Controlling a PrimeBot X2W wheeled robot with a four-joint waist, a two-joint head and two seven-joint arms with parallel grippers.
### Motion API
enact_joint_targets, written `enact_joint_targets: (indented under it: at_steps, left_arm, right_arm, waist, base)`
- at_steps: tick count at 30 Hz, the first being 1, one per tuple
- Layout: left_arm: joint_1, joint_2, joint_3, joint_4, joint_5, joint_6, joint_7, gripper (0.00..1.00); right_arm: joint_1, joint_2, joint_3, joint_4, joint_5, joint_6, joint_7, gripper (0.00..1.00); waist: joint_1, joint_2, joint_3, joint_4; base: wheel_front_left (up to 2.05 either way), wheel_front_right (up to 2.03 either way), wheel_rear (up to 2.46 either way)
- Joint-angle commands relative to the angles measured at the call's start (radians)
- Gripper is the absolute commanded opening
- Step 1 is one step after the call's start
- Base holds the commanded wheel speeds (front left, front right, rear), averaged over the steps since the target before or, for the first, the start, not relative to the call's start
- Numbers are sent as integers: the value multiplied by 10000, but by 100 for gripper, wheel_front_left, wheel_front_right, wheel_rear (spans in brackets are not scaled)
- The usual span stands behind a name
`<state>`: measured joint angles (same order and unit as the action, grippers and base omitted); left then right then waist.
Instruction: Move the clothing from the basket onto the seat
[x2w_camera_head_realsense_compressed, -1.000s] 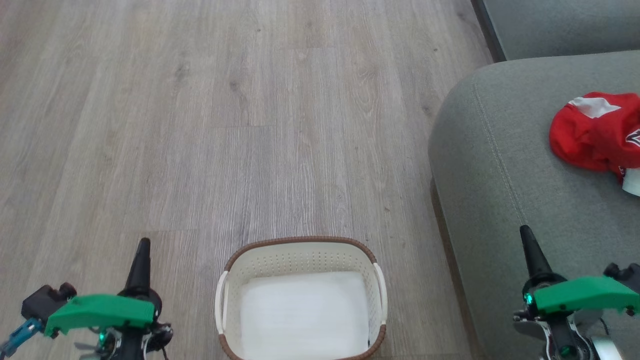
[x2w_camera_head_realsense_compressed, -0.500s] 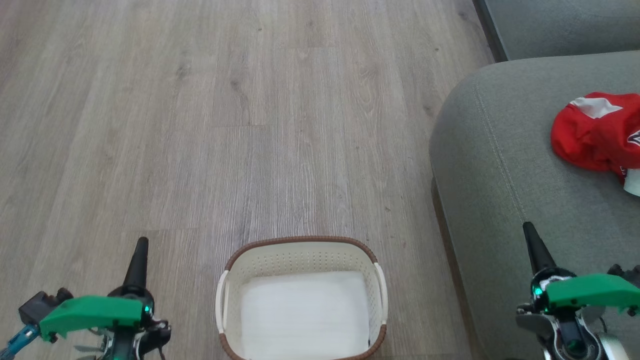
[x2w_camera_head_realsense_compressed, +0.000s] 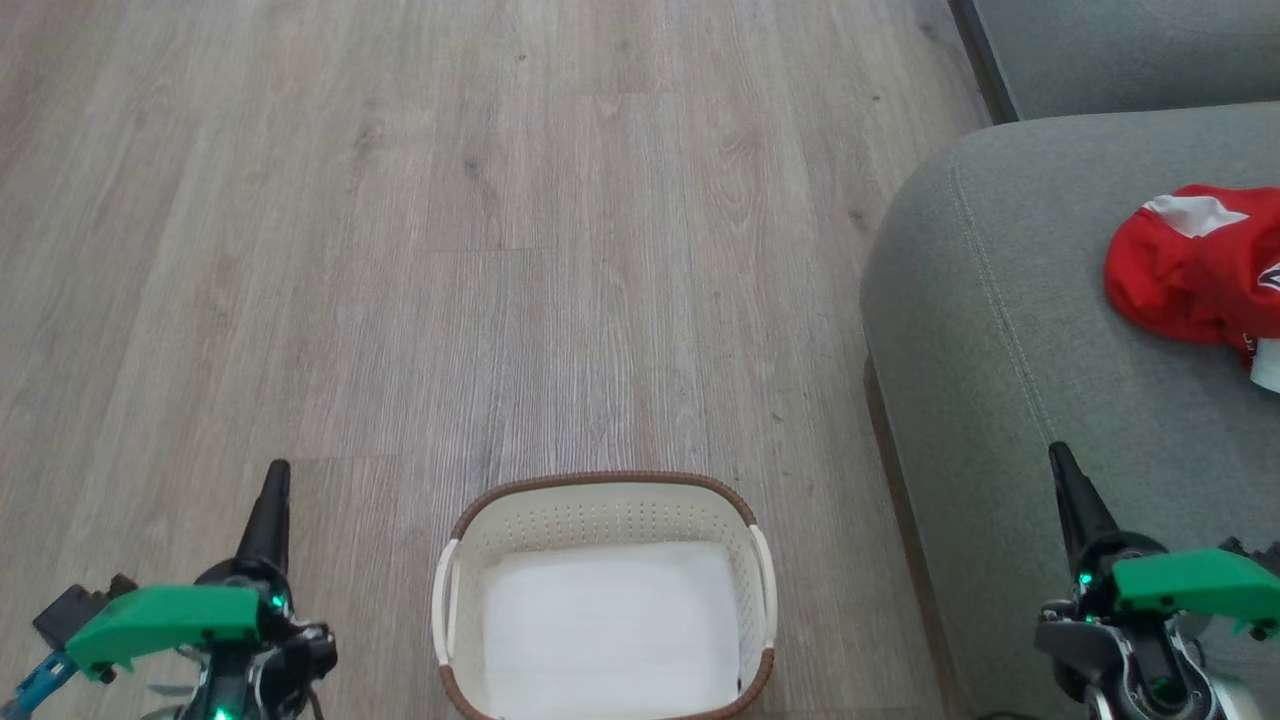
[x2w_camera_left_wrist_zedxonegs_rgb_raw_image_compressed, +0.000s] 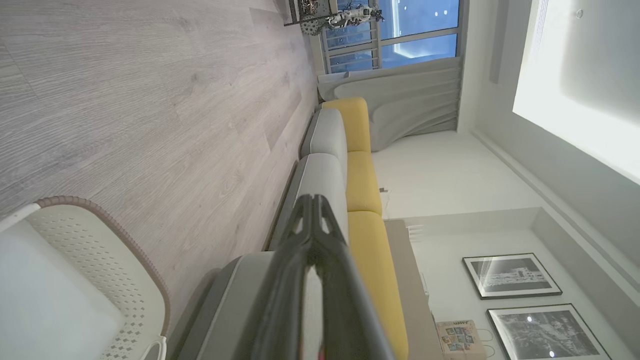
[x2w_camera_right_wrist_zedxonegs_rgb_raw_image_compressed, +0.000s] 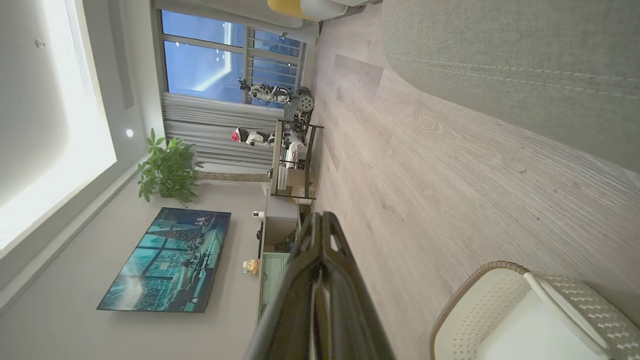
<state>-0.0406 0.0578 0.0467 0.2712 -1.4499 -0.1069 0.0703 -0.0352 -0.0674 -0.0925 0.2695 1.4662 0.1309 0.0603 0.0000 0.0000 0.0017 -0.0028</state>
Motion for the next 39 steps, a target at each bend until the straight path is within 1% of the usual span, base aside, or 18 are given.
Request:
enact_joint_targets:
  at_steps: [1, 13, 39]
  left_arm:
    - [-570, 39, 422, -271, -334, -123, 92, 0]
    - [-677, -76, 675, -256, -1584, -238, 433, 0]
    - [-676, -76, 673, -258, -1585, -238, 431, 0]
  right_arm:
    - [-606, -6, 87, -293, 337, -1, 106, 0]
    - [-719, 102, -123, -251, 1498, -2, 457, 0]
    - [-722, 125, -155, -249, 1471, -2, 483, 0]
  waist:
    - [0, 0, 1, 4]
    - [0, 0, 14, 28]
    - [0, 0, 14, 28]
  base:
    - [0, 0, 0]
    - [0, 0, 0]
    - [0, 0, 0]
